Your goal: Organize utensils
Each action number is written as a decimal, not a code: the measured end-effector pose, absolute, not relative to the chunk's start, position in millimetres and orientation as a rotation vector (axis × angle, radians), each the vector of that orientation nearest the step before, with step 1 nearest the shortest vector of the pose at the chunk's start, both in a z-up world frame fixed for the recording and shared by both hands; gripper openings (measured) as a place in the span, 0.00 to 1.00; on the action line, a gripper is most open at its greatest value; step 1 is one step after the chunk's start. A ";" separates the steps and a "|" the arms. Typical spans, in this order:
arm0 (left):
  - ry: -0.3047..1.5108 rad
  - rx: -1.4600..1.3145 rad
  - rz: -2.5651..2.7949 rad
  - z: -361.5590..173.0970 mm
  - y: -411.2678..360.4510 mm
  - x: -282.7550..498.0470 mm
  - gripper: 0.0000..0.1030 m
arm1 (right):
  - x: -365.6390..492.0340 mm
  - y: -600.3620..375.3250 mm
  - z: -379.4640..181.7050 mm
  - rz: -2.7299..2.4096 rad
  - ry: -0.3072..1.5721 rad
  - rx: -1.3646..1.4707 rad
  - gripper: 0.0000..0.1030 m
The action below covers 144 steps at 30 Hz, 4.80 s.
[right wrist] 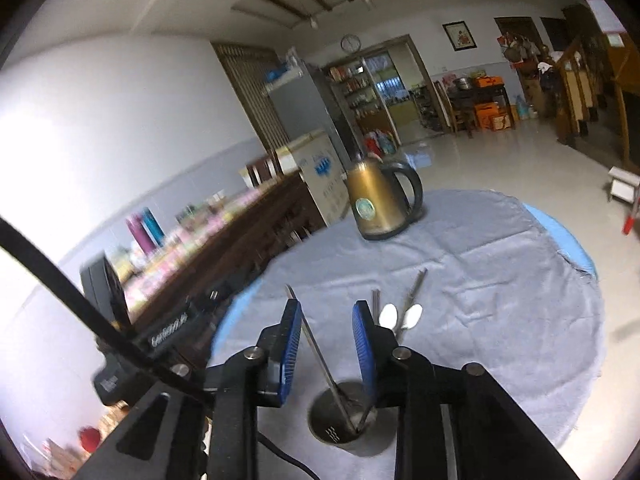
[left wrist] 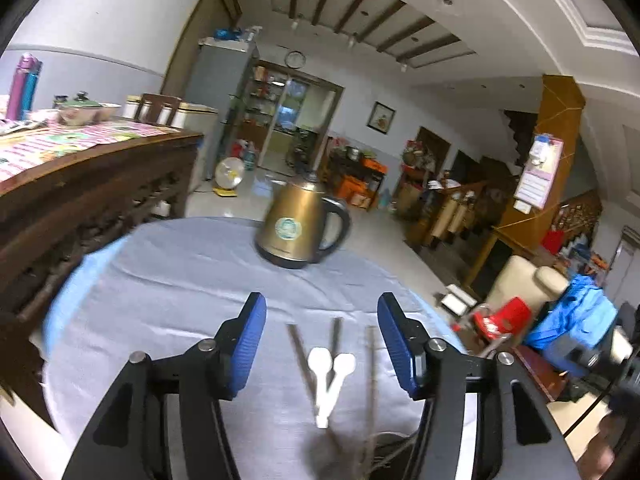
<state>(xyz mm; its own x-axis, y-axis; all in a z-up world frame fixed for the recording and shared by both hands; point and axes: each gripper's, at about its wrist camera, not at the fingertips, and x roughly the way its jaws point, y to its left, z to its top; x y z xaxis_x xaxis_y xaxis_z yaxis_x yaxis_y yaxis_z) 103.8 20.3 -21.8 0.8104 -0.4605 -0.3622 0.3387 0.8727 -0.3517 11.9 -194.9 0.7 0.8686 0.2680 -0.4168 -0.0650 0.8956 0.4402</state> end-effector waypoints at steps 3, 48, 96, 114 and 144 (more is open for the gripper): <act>0.526 -0.270 -0.388 -37.7 32.9 121.6 0.58 | 9.9 -214.5 2.9 0.143 0.448 0.497 0.29; 1.010 0.254 -0.730 -187.5 -160.4 302.5 0.32 | 235.4 -290.5 -212.6 0.138 0.989 0.735 0.04; 0.272 -0.277 -0.335 -56.9 -32.8 79.5 0.06 | -5.6 -206.3 -47.1 -0.080 0.207 0.426 0.04; 0.226 -0.187 -0.247 -87.0 -56.5 72.6 0.05 | 8.4 -148.0 -83.6 -0.068 0.255 0.172 0.03; 0.343 -0.109 -0.419 -100.5 -42.1 15.0 0.20 | -10.6 -150.6 -87.3 0.042 0.337 0.188 0.13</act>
